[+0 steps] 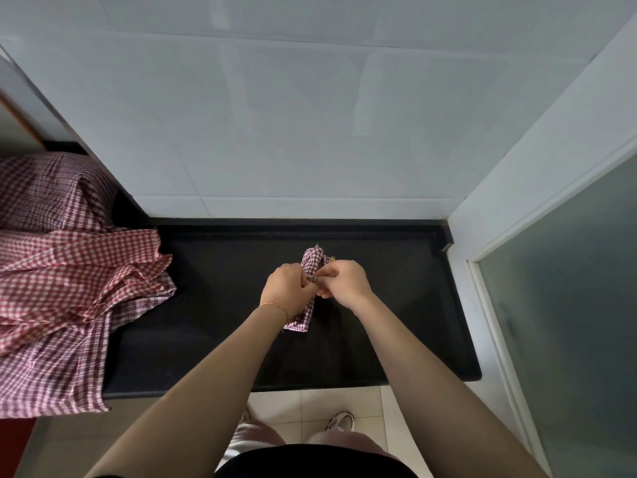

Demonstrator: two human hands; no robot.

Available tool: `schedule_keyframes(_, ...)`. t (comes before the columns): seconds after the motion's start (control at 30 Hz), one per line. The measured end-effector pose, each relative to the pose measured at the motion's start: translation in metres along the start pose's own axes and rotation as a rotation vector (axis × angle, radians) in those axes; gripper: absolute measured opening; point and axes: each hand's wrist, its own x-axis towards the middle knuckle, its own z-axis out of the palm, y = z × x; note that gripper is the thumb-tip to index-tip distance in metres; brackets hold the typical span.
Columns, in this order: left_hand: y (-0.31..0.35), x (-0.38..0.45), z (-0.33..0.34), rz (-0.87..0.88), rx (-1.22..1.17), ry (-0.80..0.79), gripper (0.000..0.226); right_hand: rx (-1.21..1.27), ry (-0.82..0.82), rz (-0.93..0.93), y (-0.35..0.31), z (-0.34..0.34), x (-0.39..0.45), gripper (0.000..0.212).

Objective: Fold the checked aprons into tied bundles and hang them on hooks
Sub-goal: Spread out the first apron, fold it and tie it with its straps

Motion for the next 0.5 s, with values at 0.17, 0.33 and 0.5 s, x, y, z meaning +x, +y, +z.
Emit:
schedule_keyframes(0.17,0.001,0.003,-0.006,-0.013,0.017,-0.181,0.029,-0.104,0.174,-0.048,0.009,0.009,0.004,0.012)
schedule_keyframes(0.33,-0.002,0.006,-0.012,-0.023,0.086,-0.334,0.028,-0.192,0.264,-0.07,0.01,0.015,0.005,0.012)
schedule_keyframes(0.5,-0.005,0.007,-0.01,-0.023,0.064,-0.336,0.015,-0.145,0.325,-0.052,0.009,0.021,0.008,0.011)
